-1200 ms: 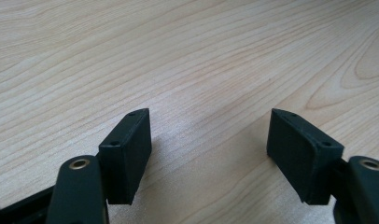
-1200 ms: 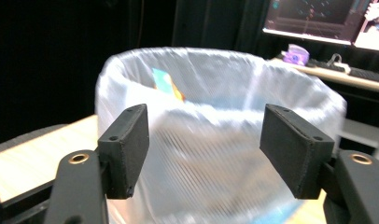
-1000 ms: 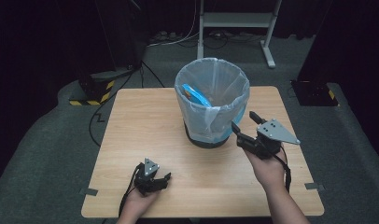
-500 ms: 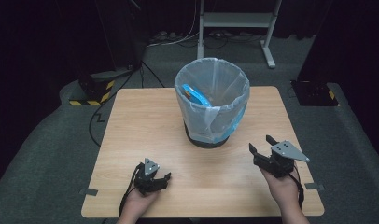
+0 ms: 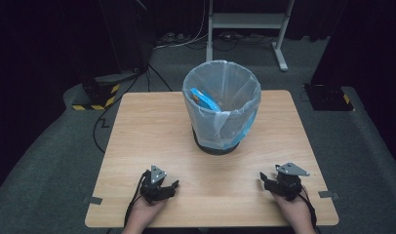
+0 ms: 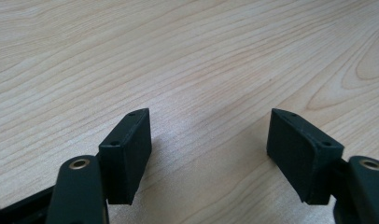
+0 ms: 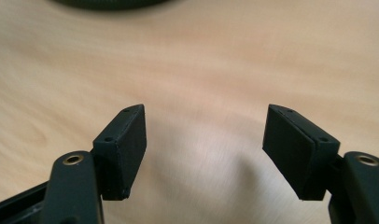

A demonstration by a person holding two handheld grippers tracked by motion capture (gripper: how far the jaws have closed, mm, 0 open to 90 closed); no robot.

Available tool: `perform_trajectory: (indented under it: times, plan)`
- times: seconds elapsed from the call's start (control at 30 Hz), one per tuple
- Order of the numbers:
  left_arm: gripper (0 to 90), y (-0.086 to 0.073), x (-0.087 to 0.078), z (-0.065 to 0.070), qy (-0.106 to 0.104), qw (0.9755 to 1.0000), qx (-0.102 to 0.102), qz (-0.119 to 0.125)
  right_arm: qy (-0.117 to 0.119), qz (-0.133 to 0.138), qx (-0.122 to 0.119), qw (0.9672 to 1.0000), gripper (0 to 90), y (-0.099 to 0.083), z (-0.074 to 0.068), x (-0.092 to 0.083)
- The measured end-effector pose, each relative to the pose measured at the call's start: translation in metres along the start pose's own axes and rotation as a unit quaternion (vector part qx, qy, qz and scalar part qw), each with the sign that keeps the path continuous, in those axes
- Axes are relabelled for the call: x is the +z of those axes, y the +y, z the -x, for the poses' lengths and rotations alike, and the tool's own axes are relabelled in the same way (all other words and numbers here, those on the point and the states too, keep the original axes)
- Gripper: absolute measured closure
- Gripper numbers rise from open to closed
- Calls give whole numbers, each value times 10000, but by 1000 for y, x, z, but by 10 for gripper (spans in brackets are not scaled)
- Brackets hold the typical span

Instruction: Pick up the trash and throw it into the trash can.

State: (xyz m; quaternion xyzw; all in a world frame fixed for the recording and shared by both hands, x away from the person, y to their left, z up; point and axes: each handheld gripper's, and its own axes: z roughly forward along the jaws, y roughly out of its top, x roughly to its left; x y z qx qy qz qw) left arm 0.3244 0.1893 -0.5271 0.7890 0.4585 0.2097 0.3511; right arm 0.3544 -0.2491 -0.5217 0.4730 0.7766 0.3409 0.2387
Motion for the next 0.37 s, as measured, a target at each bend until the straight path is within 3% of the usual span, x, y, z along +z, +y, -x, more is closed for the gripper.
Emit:
perform_trajectory:
  times: [0.03,0.17,0.37]
  plan:
    - [308,0,0,0,-2,10000,-2,1,3,-182,34,9998,299,0,0,2]
    - [308,0,0,0,0,10000,-5,1,117,-220,131,9996,316,2,2,4]
    - [308,0,0,0,0,10000,-4,0,87,-219,146,9996,316,2,1,5]
